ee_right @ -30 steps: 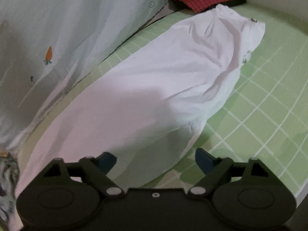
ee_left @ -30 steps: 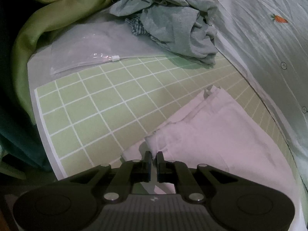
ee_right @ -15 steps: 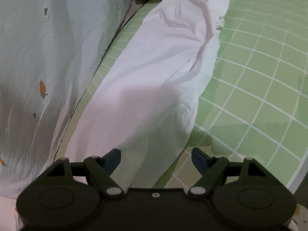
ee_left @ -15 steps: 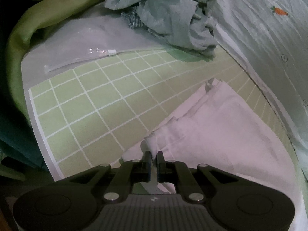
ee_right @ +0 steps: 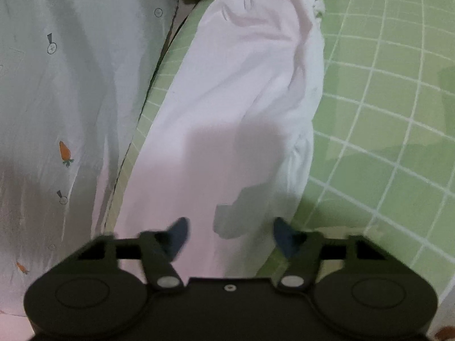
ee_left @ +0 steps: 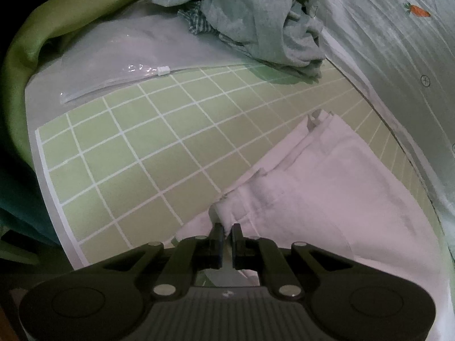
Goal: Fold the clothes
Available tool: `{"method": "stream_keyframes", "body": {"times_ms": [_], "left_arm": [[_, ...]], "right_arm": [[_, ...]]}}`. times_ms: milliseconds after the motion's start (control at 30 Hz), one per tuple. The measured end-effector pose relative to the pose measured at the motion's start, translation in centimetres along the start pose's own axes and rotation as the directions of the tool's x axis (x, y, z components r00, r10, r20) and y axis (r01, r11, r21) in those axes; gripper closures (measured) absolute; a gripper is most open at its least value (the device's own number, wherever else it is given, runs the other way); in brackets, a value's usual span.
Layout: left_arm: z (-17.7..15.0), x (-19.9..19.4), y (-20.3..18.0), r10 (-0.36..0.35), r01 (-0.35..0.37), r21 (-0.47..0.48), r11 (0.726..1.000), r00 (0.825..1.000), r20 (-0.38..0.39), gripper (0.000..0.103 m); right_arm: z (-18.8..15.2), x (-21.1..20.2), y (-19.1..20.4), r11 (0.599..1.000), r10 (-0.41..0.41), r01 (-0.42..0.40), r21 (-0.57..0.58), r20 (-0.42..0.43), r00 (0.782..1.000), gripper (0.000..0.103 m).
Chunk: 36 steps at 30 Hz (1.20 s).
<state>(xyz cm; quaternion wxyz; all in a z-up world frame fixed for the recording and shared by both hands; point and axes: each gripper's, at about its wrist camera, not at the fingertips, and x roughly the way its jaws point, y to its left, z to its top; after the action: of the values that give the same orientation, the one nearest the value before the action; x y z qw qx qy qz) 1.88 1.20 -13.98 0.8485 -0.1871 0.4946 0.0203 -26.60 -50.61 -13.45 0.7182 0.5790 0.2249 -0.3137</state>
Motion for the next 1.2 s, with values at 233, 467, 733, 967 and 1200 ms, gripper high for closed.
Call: {"method": "stream_keyframes", "body": {"times_ms": [233, 467, 733, 967, 1200], "left_arm": [[2.8, 0.6, -2.3, -0.072, 0.073, -0.015, 0.997, 0.997, 0.008, 0.099], [11.0, -5.6, -13.0, -0.348, 0.329, 0.116, 0.937, 0.906, 0.239, 0.1], [9.6, -15.0, -10.5, -0.422, 0.361, 0.222, 0.906, 0.81, 0.407, 0.099], [2.8, -4.1, 0.0, -0.047, 0.049, -0.009, 0.999, 0.991, 0.127, 0.099], [0.4, -0.7, 3.2, 0.058, -0.058, -0.06, 0.996, 0.998, -0.011, 0.077]], "right_arm": [[0.5, 1.9, 2.2, 1.0, 0.015, -0.016, -0.014, -0.064, 0.998, 0.076], [4.0, 1.3, 6.5, 0.977, 0.212, -0.211, -0.011, 0.024, 0.977, 0.097], [5.0, -6.4, 8.7, 0.896, 0.441, -0.424, -0.133, 0.156, 0.884, 0.097], [0.5, -1.7, 3.6, 0.973, 0.106, -0.11, -0.202, -0.031, 0.994, 0.097], [-0.6, 0.8, 1.7, 0.979, -0.078, 0.056, -0.195, -0.109, 0.991, 0.07]]}}
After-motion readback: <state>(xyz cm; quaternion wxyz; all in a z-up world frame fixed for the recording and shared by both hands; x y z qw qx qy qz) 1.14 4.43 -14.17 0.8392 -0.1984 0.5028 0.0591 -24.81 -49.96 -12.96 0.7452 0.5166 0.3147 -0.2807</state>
